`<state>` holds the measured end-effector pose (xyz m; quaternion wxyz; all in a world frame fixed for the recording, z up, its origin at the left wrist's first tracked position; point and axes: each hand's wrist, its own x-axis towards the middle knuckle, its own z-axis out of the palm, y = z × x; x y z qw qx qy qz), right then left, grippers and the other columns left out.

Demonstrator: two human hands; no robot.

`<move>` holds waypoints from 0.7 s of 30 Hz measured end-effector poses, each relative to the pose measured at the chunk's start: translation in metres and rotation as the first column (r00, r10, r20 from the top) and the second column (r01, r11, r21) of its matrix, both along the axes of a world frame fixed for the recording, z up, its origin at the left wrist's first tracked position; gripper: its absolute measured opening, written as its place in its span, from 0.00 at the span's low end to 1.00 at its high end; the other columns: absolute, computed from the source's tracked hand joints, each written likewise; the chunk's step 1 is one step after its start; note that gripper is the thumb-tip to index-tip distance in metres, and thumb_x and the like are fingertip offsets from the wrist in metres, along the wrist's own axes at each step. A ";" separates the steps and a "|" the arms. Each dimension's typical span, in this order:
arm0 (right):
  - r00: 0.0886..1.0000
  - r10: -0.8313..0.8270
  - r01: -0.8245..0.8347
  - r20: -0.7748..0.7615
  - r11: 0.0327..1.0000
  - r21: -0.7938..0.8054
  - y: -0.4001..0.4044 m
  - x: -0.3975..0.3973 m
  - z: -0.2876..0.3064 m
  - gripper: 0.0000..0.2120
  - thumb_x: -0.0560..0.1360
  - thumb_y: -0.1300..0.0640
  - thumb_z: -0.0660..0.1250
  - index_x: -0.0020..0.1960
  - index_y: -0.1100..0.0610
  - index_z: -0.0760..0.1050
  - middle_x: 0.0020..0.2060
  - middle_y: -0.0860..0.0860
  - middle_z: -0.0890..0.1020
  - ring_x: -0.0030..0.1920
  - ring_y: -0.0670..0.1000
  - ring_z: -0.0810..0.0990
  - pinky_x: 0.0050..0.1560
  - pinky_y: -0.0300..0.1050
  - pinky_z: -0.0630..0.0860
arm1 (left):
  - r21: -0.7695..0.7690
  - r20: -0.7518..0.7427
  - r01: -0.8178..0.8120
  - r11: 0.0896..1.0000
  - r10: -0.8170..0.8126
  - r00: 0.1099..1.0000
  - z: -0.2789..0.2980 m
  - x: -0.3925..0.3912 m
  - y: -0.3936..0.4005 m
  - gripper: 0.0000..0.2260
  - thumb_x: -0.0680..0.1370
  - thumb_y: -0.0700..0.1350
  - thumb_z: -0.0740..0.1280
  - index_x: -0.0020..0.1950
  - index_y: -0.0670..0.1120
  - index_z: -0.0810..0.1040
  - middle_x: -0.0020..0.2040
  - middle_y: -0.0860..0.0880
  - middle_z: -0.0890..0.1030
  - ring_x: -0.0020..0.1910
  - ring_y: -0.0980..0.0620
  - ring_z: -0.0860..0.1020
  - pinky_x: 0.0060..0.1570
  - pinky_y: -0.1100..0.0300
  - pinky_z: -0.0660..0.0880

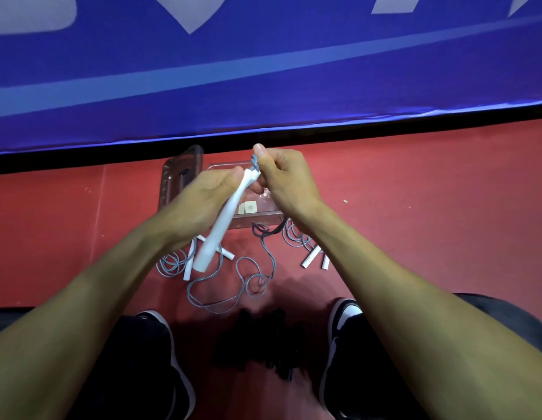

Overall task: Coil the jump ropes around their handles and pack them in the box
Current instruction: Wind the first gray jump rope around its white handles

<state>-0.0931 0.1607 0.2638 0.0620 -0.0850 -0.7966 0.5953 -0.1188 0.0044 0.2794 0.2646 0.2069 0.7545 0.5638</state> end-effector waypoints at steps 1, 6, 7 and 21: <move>1.000 -0.005 0.005 -0.002 1.000 -0.005 0.000 -0.001 0.000 0.25 0.85 0.52 0.58 0.30 0.59 0.70 0.24 0.48 0.73 0.27 0.46 0.66 0.36 0.45 0.64 | -0.004 -0.013 0.037 0.999 -0.037 0.999 0.002 0.000 -0.001 0.20 0.85 0.56 0.58 0.52 0.44 0.83 0.41 0.48 0.82 0.42 0.55 0.75 0.47 0.59 0.70; 0.999 0.006 -0.004 -0.034 0.998 0.068 -0.006 0.001 0.004 0.24 0.82 0.48 0.59 0.32 0.60 0.67 0.27 0.48 0.67 0.31 0.46 0.63 0.34 0.47 0.62 | -0.064 -0.118 0.049 0.997 -0.056 0.991 0.000 0.000 0.000 0.27 0.70 0.62 0.69 0.47 0.36 0.78 0.32 0.47 0.70 0.32 0.52 0.66 0.36 0.55 0.62; 0.999 0.015 -0.011 -0.041 0.995 0.096 -0.008 0.003 0.006 0.23 0.83 0.49 0.59 0.31 0.57 0.67 0.27 0.46 0.67 0.30 0.46 0.63 0.33 0.46 0.62 | -0.075 -0.129 0.029 0.997 -0.039 0.991 -0.001 -0.001 -0.001 0.25 0.69 0.62 0.70 0.46 0.38 0.79 0.32 0.44 0.72 0.32 0.51 0.67 0.37 0.53 0.64; 0.998 -0.021 0.031 -0.053 0.979 0.202 -0.009 0.002 0.008 0.19 0.81 0.51 0.64 0.31 0.50 0.70 0.26 0.49 0.78 0.28 0.43 0.70 0.33 0.44 0.68 | -0.180 -0.088 -0.113 0.977 0.099 0.991 -0.025 -0.008 -0.003 0.16 0.70 0.60 0.74 0.45 0.50 0.78 0.41 0.44 0.85 0.45 0.40 0.83 0.50 0.40 0.79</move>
